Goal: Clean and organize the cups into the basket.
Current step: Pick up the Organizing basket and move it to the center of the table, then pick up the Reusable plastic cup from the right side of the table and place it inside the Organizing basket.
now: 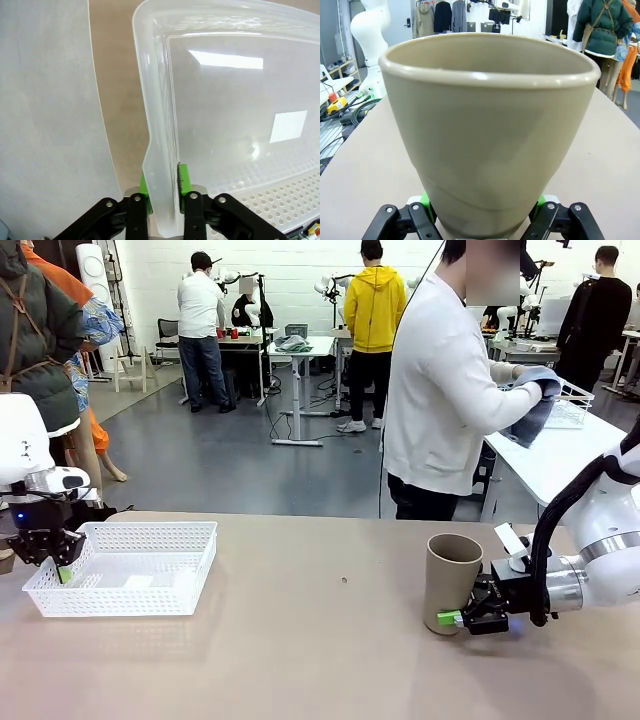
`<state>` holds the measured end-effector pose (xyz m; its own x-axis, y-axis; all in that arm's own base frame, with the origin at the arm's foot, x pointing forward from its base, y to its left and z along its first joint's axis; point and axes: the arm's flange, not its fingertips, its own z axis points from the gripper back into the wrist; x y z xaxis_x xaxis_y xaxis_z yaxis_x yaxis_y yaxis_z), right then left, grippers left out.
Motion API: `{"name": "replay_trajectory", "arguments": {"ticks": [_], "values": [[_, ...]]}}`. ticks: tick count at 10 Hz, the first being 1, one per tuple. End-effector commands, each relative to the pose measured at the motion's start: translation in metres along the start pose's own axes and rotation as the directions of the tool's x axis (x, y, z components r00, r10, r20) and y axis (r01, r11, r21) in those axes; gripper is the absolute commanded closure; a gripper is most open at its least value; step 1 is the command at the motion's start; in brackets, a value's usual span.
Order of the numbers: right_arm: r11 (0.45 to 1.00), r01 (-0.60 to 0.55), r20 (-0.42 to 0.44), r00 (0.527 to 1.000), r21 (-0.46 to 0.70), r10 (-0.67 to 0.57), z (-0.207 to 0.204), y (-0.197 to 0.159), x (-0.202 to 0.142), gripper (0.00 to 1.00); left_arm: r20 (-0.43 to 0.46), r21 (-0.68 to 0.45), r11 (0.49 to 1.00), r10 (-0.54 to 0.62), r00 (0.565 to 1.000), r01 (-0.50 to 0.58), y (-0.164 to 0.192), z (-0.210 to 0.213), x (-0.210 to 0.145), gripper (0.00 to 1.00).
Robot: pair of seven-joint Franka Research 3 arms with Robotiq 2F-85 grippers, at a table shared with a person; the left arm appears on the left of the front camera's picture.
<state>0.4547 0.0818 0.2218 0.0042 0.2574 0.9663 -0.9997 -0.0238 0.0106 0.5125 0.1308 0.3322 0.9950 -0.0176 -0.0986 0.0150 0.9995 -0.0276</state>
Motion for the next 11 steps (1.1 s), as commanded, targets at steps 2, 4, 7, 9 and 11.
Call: {"name": "replay_trajectory", "arguments": {"ticks": [2, 4, 7, 9, 11], "values": [[0.999, -0.038, 0.012, 0.999, 0.022, 0.038, -0.005, 0.009, -0.019, 1.0, -0.004, -0.018, 1.0, -0.008, 1.0, 0.008, 0.0, 0.001, 0.005, 1.0], [0.999, -0.039, 0.013, 0.999, 0.027, 0.039, -0.006, 0.009, -0.018, 1.0, 0.002, -0.019, 1.0, -0.008, 1.0, 0.008, 0.0, 0.002, 0.005, 1.0], [1.0, -0.019, -0.005, 1.0, -0.002, 0.019, -0.011, 0.016, -0.007, 0.8, -0.001, -0.021, 1.0, 0.007, 1.0, -0.007, -0.008, 0.002, 0.004, 1.0], [0.999, 0.015, -0.058, 0.998, -0.035, -0.017, -0.017, 0.041, 0.026, 0.8, 0.006, -0.022, 1.0, -0.004, 1.0, 0.004, -0.032, 0.003, 0.002, 1.0], [0.987, 0.1, -0.086, 0.99, -0.123, -0.111, -0.008, 0.059, 0.067, 0.8, 0.035, 0.007, 1.0, -0.021, 0.999, 0.021, -0.066, -0.001, 0.003, 1.0]]}}
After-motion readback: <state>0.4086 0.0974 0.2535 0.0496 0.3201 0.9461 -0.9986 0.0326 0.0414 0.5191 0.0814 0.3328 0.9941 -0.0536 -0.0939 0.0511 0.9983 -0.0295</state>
